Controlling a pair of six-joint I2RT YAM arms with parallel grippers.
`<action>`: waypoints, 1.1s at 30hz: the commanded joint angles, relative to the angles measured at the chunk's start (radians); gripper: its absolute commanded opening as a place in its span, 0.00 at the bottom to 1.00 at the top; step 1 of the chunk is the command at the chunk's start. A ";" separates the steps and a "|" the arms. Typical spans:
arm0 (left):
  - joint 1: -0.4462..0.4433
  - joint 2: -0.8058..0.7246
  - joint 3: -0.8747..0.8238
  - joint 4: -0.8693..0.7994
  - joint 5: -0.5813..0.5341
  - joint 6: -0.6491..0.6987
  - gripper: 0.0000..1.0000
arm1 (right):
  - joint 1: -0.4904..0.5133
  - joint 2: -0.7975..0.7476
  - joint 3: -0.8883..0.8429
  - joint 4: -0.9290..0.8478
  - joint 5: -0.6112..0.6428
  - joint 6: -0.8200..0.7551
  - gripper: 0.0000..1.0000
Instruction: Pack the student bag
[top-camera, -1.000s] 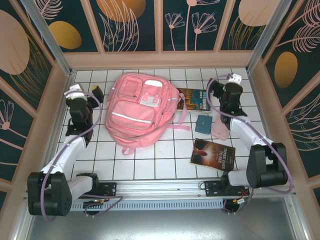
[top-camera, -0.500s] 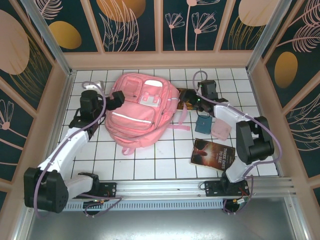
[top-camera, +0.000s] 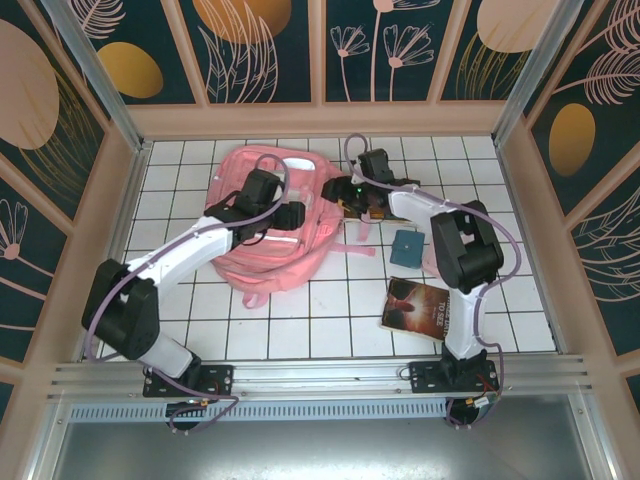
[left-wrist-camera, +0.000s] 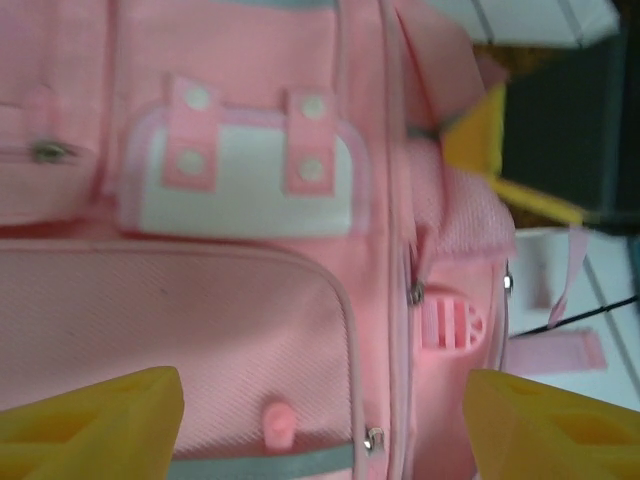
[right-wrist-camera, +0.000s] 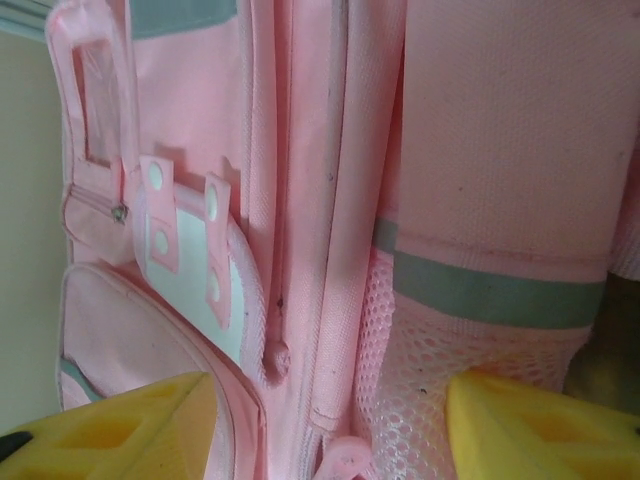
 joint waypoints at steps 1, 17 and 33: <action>-0.024 0.066 0.066 -0.134 -0.069 0.016 0.68 | 0.023 0.057 0.105 0.003 -0.075 -0.015 0.61; -0.058 0.440 0.413 -0.391 -0.221 -0.104 0.46 | -0.083 -0.242 -0.159 -0.019 0.129 -0.061 0.76; -0.060 0.439 0.521 -0.463 -0.344 -0.113 0.02 | -0.083 -0.360 -0.355 0.177 0.081 -0.313 0.68</action>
